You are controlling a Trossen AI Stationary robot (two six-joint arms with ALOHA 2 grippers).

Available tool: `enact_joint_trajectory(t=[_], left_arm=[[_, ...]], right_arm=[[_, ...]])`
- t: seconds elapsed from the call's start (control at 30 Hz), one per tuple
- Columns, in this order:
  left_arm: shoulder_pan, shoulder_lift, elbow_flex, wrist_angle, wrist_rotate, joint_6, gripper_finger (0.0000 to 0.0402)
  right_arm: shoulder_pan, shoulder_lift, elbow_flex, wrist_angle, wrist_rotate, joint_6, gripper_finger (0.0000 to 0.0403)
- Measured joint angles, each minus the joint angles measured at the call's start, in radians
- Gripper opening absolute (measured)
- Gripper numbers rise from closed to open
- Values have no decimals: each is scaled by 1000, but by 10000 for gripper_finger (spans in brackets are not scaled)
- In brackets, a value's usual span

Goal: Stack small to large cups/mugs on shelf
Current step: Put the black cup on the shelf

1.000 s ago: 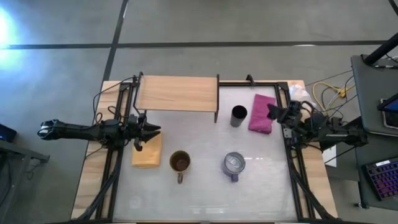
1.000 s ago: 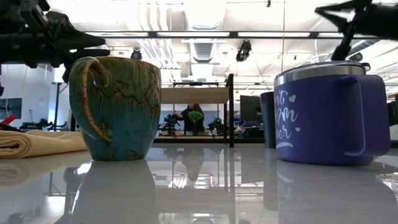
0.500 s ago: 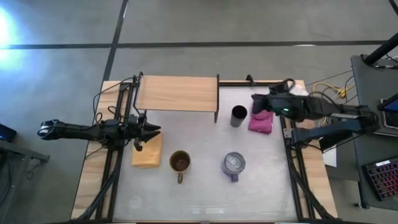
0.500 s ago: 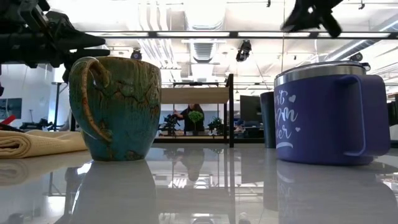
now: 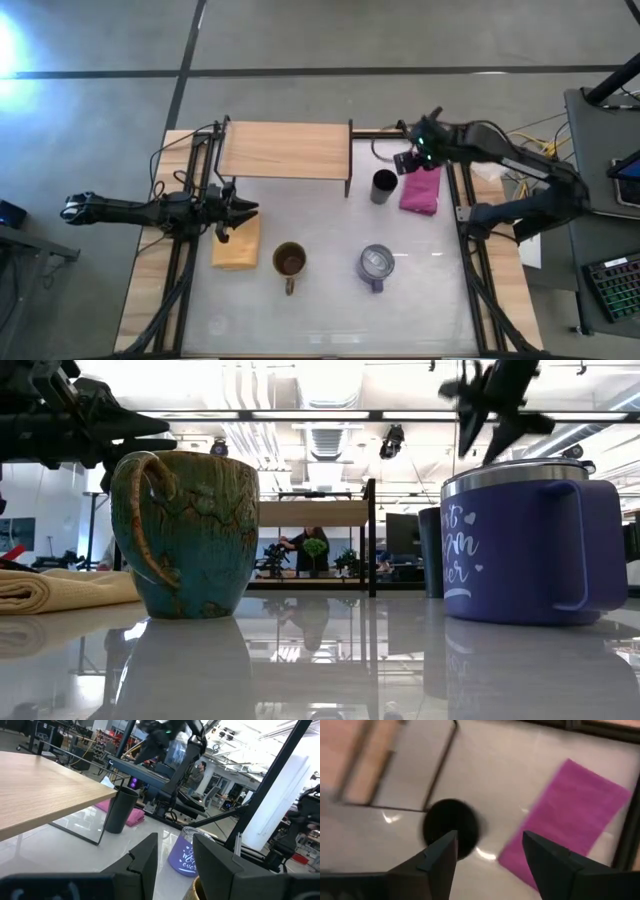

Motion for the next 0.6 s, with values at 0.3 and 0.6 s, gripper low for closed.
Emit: enact_joint_trajectory(t=[0.3,0.6], left_arm=[[0,0,0,0,0,0,109],[0,0,0,0,0,0,109]], right_arm=[[-187,154,0,20,-144,-200,219],[-120,297,6,27,-189,-241,219]])
